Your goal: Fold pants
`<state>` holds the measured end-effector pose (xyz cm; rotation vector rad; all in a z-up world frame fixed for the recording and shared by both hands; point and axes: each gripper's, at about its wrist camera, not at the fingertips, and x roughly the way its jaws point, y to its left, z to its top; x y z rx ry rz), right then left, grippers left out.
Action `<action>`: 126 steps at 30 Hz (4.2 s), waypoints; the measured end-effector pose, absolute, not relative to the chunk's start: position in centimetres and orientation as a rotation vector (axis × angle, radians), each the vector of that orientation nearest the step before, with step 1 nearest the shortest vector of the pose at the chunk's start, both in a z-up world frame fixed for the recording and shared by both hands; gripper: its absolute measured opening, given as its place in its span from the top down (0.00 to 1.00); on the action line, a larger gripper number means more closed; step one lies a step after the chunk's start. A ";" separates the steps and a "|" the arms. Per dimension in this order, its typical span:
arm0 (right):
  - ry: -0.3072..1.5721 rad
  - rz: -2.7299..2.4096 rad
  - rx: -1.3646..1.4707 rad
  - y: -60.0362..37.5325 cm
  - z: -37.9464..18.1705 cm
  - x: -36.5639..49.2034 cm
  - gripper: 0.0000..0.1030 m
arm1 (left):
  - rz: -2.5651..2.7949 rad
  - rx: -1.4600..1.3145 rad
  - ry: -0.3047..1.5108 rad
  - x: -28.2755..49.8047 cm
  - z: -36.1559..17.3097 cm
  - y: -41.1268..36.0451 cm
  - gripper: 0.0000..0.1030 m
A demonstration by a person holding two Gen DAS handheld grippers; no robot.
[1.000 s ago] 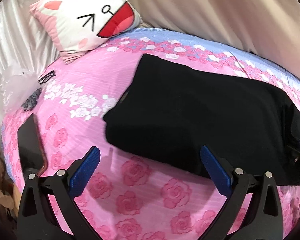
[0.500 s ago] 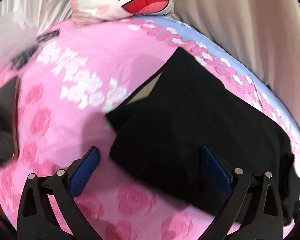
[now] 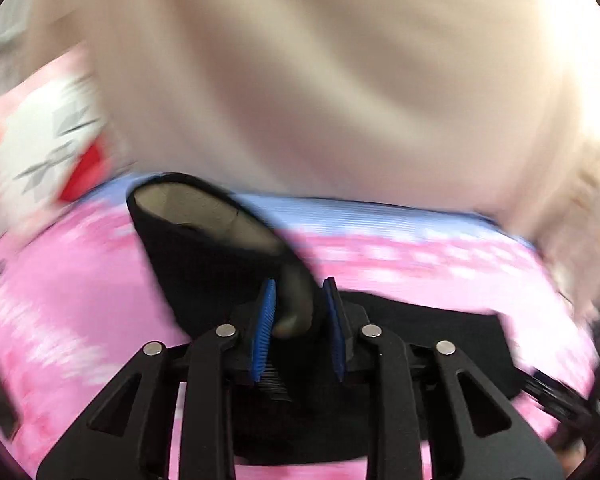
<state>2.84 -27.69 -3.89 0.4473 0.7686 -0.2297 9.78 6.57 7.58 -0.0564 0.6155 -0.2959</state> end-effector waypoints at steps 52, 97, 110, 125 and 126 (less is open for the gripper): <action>0.899 -0.235 0.460 -31.1 -4.4 4.4 0.76 | -0.060 0.046 0.789 6.6 0.0 9.3 0.05; 0.861 0.056 0.136 -19.4 -0.2 17.6 0.60 | -0.150 0.155 0.869 7.4 -3.1 3.4 0.05; 0.895 -0.235 0.163 -27.6 -5.0 5.6 0.55 | -0.160 0.250 0.861 6.0 -3.4 -2.9 0.05; 0.834 -0.136 0.392 -31.4 -4.5 0.0 0.55 | -0.074 0.081 0.921 6.7 -2.5 3.6 0.05; 0.835 -0.110 0.382 -30.9 -4.6 1.1 0.55 | -0.077 0.084 0.918 6.7 -2.5 3.4 0.05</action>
